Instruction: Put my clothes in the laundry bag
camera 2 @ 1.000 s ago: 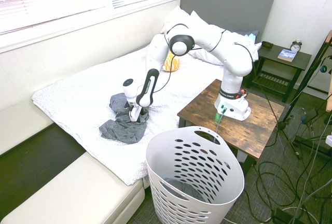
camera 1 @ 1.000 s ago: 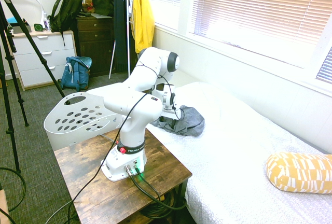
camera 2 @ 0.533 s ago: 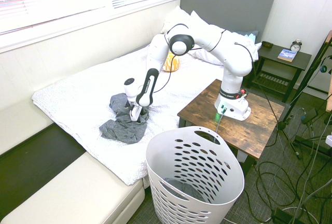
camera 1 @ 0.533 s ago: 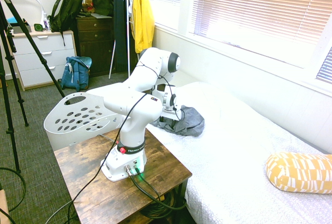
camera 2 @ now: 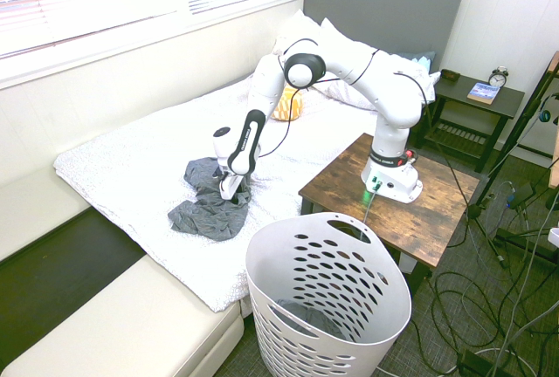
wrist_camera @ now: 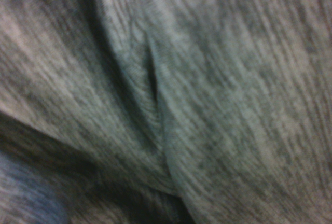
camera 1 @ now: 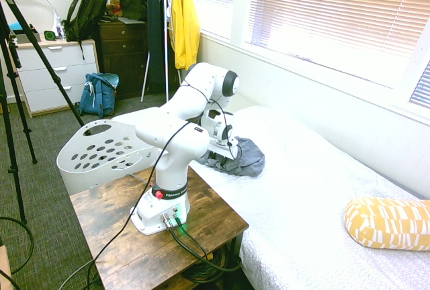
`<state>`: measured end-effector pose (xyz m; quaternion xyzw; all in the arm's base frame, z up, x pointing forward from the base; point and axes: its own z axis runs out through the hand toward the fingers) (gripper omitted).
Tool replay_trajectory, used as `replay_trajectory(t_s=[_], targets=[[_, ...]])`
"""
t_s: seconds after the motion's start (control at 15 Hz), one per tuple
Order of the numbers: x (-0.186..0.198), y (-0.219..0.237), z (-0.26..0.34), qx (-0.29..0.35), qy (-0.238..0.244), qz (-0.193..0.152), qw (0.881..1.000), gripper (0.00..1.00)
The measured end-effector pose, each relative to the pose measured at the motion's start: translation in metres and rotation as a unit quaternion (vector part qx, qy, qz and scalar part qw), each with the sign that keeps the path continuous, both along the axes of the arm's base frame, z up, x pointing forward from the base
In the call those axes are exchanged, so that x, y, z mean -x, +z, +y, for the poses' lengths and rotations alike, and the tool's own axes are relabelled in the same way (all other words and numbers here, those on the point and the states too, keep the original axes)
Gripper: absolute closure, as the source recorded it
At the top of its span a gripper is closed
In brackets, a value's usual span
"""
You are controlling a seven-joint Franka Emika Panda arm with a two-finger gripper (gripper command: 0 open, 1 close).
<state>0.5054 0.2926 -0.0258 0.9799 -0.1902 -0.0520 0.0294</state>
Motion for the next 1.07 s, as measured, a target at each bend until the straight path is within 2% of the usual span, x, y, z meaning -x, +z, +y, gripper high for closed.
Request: replay_trajectory(t_s=[0.47, 0.67, 0.87, 1.07], targets=[[-0.003, 0.0, -0.009, -0.007, -0.01, 0.005, 1.0, 1.0], [-0.007, 0.015, -0.013, -0.008, -0.011, 0.0, 1.0, 1.0], [-0.015, 0.065, -0.017, -0.012, -0.013, -0.018, 1.0, 1.0], [-0.024, 0.156, -0.001, -0.023, 0.002, -0.047, 0.999, 1.0]])
